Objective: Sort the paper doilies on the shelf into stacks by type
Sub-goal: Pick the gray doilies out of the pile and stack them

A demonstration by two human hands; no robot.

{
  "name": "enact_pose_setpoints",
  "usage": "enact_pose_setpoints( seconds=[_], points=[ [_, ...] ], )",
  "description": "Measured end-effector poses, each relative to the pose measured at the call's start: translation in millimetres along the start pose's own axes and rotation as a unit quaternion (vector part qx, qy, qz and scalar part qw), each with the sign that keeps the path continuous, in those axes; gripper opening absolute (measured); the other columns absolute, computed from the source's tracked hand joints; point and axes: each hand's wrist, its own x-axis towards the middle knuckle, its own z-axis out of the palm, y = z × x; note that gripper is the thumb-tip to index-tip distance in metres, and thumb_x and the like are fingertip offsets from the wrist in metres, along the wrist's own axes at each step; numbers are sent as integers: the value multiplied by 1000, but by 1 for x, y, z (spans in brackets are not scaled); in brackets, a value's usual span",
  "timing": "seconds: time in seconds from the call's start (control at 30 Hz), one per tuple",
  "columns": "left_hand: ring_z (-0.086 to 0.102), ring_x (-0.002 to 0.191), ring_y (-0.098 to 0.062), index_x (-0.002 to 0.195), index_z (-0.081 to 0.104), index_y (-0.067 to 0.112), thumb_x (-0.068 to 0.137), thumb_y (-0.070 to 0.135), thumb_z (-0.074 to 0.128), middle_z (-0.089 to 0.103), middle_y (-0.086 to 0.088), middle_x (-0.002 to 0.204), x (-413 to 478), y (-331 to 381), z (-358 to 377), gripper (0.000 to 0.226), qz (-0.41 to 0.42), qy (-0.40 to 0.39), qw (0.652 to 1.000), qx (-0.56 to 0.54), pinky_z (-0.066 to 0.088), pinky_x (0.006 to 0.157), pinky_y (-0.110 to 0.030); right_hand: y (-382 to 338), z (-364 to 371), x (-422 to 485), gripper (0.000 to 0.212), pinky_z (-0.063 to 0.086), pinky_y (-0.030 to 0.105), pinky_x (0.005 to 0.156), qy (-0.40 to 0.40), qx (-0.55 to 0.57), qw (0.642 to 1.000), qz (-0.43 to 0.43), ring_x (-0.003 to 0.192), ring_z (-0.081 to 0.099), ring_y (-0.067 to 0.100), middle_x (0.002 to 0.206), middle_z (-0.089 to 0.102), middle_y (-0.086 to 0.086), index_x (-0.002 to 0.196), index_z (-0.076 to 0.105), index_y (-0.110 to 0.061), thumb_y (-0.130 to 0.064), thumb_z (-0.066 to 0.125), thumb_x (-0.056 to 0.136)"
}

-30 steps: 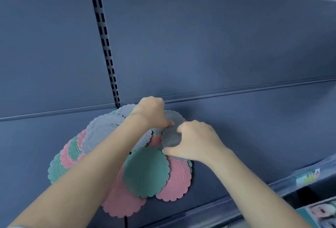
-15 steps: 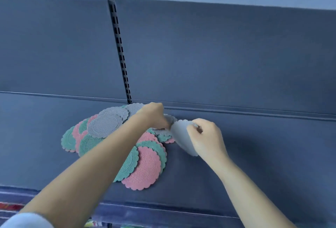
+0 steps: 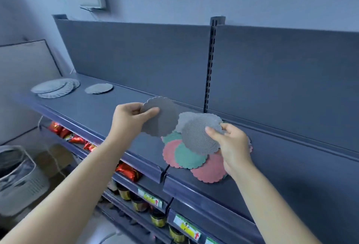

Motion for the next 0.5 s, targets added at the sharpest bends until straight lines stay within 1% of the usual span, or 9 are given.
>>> enact_pose_setpoints(
  seconds=[0.03,0.1,0.17,0.23,0.27,0.3,0.37,0.43,0.5],
  points=[
    [57,62,-21,82,67,2,72,30,82,66,-12,72,-1,-7,-22,34,-14,17,1000,15,55,62,-42,0,20,-4,15,47,9,55,-14,1,1000,-12,63,64,-1,61,68,-17,75,62,-17,-9,73,80],
    [60,60,-24,85,62,11,74,36,79,69,-11,73,0,-27,-68,32,-26,44,995,80,49,53,-33,1,63,-12,15,47,11,65,-25,-20,999,-32,74,62,0,76,66,-14,83,62,-18,-17,76,79],
    [60,59,-21,89,60,16,79,37,75,70,-8,74,5,-54,-115,28,-52,43,991,114,45,48,-27,8,110,-18,15,46,9,62,-36,-25,998,-51,72,62,-2,76,65,-12,78,60,-21,-18,75,80],
    [60,62,-19,90,62,17,83,33,72,70,-6,80,12,-84,-162,20,-89,55,988,115,44,48,-25,22,159,-20,8,50,17,66,-51,-31,997,-51,81,65,10,80,69,-6,82,64,-20,-18,72,83],
    [61,66,-20,90,63,17,84,31,70,69,-7,84,16,-99,-185,17,-104,61,987,111,45,50,-26,30,184,-21,7,50,22,73,-52,-40,997,-48,89,65,14,89,69,-4,90,65,-19,-19,69,85],
    [61,70,-22,89,63,16,84,28,69,68,-8,87,21,-111,-206,14,-118,64,986,101,47,52,-27,36,209,-22,12,49,25,81,-52,-49,996,-50,97,62,14,99,68,-5,99,64,-21,-19,66,87],
    [60,70,-22,89,63,12,85,20,67,65,-11,87,34,-132,-242,9,-159,59,982,81,50,50,-29,47,256,-26,27,43,25,92,-47,-62,995,-62,110,53,9,116,59,-12,117,59,-24,-19,60,91],
    [60,64,-25,89,62,9,85,14,66,64,-14,82,51,-150,-268,8,-188,47,979,56,57,56,-37,55,293,-29,32,39,23,92,-58,-62,995,-61,111,48,3,117,53,-18,123,55,-27,-18,57,93],
    [59,61,-27,90,62,9,84,12,67,64,-15,78,71,-163,-285,8,-199,36,979,28,58,68,-46,60,320,-26,28,42,20,81,-74,-66,994,-46,99,50,-1,108,53,-23,118,56,-30,-16,58,93]
  ],
)
